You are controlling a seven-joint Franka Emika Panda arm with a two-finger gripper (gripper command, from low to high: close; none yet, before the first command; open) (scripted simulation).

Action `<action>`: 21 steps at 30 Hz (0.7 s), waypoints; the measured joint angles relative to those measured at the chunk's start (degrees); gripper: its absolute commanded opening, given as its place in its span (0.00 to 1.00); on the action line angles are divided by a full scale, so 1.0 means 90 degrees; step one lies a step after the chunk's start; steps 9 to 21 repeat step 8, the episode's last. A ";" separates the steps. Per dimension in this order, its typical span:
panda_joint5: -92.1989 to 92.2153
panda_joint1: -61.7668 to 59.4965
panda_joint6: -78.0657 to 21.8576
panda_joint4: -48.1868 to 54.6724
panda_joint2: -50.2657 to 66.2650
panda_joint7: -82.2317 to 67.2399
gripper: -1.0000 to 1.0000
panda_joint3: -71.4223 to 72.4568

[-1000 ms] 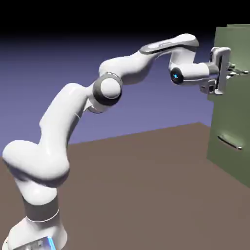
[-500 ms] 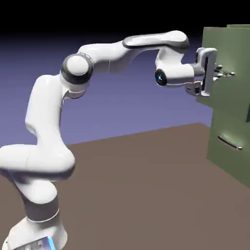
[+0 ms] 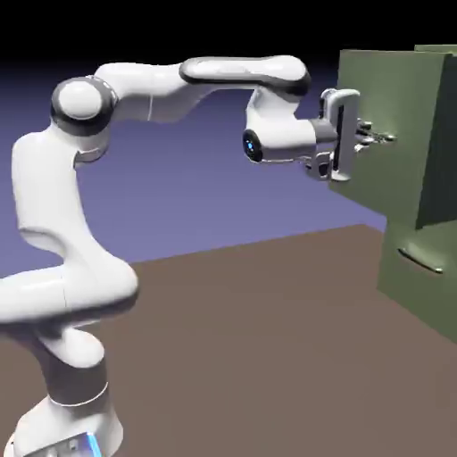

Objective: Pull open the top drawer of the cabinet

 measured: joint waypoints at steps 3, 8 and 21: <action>0.0000 0.0692 -0.0050 -0.0447 -0.0077 -0.0009 0.00 -0.0586; -0.0021 0.1246 -0.0074 -0.0804 -0.0178 0.0012 1.00 -0.1046; -0.0021 0.1246 -0.0074 -0.0804 -0.0178 0.0012 1.00 -0.1046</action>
